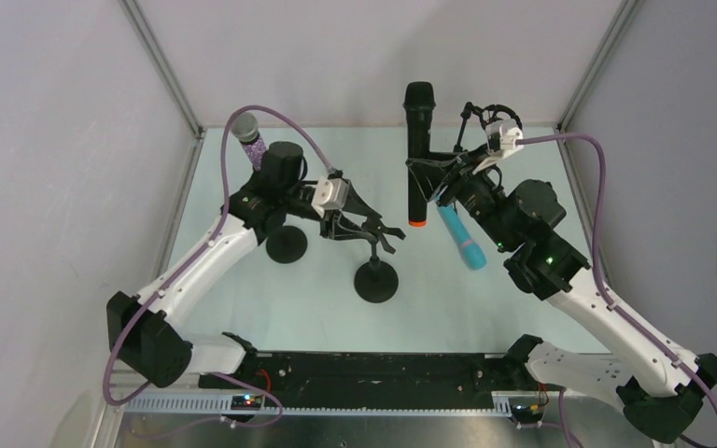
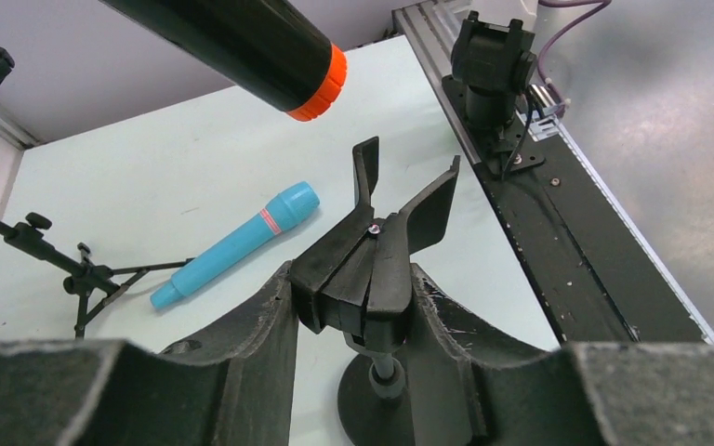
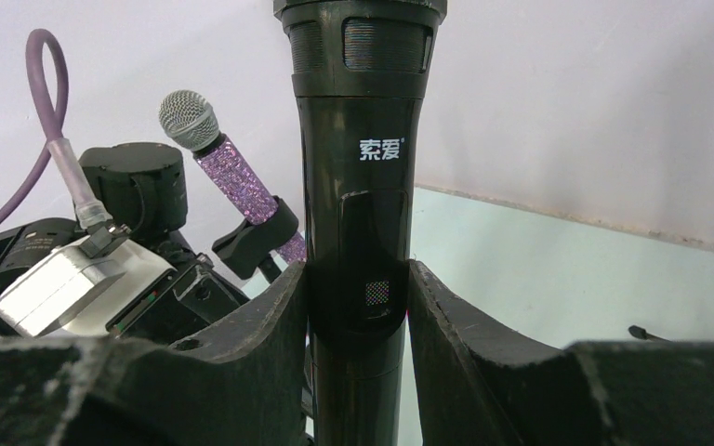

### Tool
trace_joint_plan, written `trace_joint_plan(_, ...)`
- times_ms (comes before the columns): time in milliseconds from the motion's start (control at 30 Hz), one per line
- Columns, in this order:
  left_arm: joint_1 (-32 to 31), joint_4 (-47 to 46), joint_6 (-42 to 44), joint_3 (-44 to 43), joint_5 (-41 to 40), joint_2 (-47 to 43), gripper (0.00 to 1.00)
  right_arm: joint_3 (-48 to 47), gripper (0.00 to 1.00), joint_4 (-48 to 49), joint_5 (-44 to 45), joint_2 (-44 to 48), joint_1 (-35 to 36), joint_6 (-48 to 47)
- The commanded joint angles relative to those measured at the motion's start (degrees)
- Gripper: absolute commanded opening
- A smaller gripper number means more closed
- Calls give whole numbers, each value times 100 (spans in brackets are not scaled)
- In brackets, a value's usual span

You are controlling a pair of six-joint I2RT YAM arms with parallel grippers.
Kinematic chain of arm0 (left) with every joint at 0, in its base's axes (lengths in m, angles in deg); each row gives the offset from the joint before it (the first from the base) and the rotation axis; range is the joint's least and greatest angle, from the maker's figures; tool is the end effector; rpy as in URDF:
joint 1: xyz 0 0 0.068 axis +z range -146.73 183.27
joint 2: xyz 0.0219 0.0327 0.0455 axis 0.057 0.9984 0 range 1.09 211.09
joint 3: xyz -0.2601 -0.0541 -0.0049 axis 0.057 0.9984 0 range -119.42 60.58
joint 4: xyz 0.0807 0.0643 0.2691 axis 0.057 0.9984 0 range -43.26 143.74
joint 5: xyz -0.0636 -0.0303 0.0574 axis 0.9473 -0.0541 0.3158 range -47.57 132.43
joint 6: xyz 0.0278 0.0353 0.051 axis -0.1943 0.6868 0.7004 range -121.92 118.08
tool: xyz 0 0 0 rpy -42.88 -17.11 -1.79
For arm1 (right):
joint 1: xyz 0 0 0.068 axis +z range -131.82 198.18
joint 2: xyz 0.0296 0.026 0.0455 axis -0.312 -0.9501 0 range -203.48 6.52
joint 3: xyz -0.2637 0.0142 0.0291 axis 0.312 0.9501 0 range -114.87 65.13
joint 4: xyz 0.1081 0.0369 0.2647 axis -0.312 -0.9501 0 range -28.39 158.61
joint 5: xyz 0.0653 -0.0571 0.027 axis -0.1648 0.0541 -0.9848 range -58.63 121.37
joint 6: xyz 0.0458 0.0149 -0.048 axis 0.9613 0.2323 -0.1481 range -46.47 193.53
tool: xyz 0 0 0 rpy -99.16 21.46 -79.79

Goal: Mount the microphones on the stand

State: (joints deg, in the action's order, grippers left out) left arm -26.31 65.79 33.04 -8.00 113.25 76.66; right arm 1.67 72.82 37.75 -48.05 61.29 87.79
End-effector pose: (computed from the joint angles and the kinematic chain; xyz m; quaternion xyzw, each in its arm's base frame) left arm 0.2504 -0.2014 0.3479 0.6285 0.4207 -0.4707 0.4543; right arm 0.1917 0.1713 0.4531 -0.1125 0.6121 0.3451 0.7026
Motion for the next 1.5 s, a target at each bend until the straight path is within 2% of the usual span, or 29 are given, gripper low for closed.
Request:
trace_joint_plan(0, -61, 90, 181, 83, -289, -215, 26, -265, 0, 530, 56, 76, 56, -68)
trace_joint_plan(67, -116, 94, 97, 89, -476, -235, 20, -205, 0, 602, 97, 115, 121, -117)
trace_joint_plan(167, -209, 95, -88, 130, -927, -275, 3, -112, 0, 863, 122, 136, 227, -219)
trace_joint_plan(233, -278, 91, -266, 151, -1307, -278, 1, -21, 0, 1069, 87, 146, 308, -307)
trace_joint_plan(400, -370, -341, -1345, 282, -2273, -305, 0, 736, 0, 2168, 294, 246, 519, -788)
trace_joint_plan(600, -369, -1308, -2088, 743, -2673, -653, 0, 1465, 0, 3650, 1011, 115, 853, -1321)
trace_joint_plan(833, -367, -1626, -2177, 1053, -2704, -863, 0, 1908, 0, 4575, 1646, 49, 973, -1406)
trace_joint_plan(1067, -379, -1965, -2540, 1197, -3157, -923, 0, 2151, 0, 5200, 2206, -12, 1212, -1395)
trace_joint_plan(1467, -434, -2322, -2813, 1436, -3687, -1153, 0, 2358, 0, 6538, 2850, -561, 1710, -2339)
